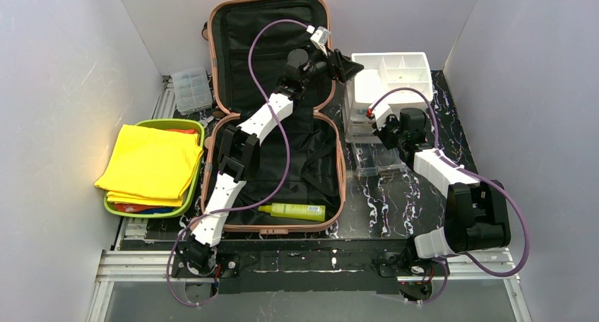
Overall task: Open, take out, and arrange the luggage
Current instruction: Close the drawer in the storage box.
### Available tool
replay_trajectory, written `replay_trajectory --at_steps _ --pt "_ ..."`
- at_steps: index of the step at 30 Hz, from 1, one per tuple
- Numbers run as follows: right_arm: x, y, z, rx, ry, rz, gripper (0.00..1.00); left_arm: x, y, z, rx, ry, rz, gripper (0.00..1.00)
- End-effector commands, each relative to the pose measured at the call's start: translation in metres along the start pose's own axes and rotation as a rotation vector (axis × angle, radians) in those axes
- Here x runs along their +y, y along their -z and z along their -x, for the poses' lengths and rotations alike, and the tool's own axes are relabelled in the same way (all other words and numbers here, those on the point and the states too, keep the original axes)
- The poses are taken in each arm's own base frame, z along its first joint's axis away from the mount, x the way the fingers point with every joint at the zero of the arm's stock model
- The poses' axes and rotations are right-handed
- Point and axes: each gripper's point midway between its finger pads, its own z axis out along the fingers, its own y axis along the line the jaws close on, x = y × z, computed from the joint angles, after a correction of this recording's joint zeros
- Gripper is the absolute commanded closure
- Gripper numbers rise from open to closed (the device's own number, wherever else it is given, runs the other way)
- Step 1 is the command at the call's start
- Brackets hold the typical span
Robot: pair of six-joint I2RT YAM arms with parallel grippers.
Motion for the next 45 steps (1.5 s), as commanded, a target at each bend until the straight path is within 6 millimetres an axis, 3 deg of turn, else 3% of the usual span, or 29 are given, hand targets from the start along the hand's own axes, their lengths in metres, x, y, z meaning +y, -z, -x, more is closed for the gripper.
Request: replay_trajectory --at_steps 1,17,20,22,26,28,30,33,36,38,42,45 --pt "-0.034 -0.004 0.030 -0.080 -0.022 -0.139 0.83 -0.049 0.002 -0.016 0.119 0.066 -0.130 0.20" --pt "-0.045 -0.010 0.037 -0.109 -0.052 -0.235 0.89 -0.066 0.007 -0.011 0.146 0.113 -0.170 0.19" --pt "-0.041 -0.012 0.037 -0.105 -0.054 -0.218 0.89 -0.070 0.009 -0.008 0.150 0.104 -0.180 0.05" --pt "-0.041 -0.009 0.039 -0.090 -0.050 -0.206 0.89 -0.072 0.010 -0.001 0.145 0.088 -0.181 0.02" --pt "-0.035 0.014 0.044 -0.040 0.026 -0.141 0.76 -0.074 0.017 0.029 0.109 0.060 -0.163 0.02" --pt "-0.034 0.033 0.052 -0.038 0.065 -0.130 0.62 -0.075 0.023 0.044 0.101 0.036 -0.152 0.02" --pt "-0.027 0.049 0.050 -0.005 0.088 -0.090 0.42 -0.077 0.031 0.058 0.104 0.019 -0.128 0.02" --pt "-0.003 0.067 0.043 0.039 0.140 0.044 0.22 -0.076 0.049 0.070 0.150 -0.005 -0.076 0.02" --pt "0.020 0.082 0.025 0.106 0.189 0.161 0.15 -0.073 0.079 0.071 0.259 -0.077 0.033 0.02" --pt "0.034 0.089 0.012 0.137 0.215 0.223 0.12 -0.077 0.111 0.071 0.341 -0.157 0.104 0.02" --pt "0.056 0.090 -0.004 0.142 0.229 0.313 0.09 -0.075 0.181 0.051 0.496 -0.257 0.227 0.02" --pt "0.056 0.081 -0.013 0.154 0.206 0.295 0.08 -0.071 0.220 0.021 0.557 -0.286 0.284 0.02"
